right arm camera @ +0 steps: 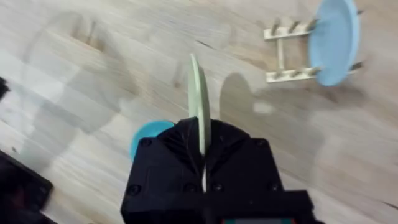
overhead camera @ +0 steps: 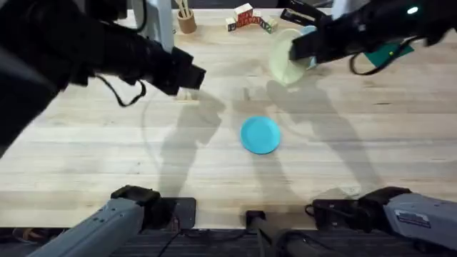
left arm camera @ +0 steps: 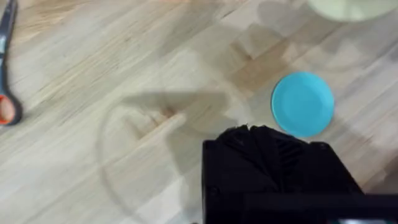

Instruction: Pick up the plates from the table one by one and place each into a slot on the dish rack.

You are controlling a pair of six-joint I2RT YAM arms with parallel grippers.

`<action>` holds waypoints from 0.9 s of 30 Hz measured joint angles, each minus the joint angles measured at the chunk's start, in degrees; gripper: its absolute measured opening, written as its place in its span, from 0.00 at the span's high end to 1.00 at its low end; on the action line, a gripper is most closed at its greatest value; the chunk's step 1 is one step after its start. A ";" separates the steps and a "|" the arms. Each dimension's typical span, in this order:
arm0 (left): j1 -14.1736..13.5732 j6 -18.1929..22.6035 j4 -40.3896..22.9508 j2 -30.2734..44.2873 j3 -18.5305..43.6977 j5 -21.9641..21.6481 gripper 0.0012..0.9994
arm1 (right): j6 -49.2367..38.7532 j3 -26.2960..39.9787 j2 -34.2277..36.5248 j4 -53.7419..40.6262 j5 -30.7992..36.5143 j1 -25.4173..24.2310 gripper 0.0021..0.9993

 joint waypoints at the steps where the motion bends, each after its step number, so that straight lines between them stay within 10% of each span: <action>1: -1.40 -0.58 -0.71 -1.08 0.00 -1.66 0.96 | -1.71 1.17 -0.04 -2.19 0.06 -0.68 0.97; 9: -9.50 -7.04 -2.81 -6.55 0.00 -13.33 0.93 | -13.07 10.50 -0.04 -11.14 4.27 -3.47 0.97; 16: -9.64 -10.28 -2.81 -6.58 0.00 -16.98 0.03 | -20.21 14.45 -0.04 -13.98 7.42 -3.49 0.97; 27: -9.64 -10.66 -2.80 -6.58 0.00 -17.96 0.00 | -28.59 19.23 0.01 -14.07 15.90 -3.49 0.97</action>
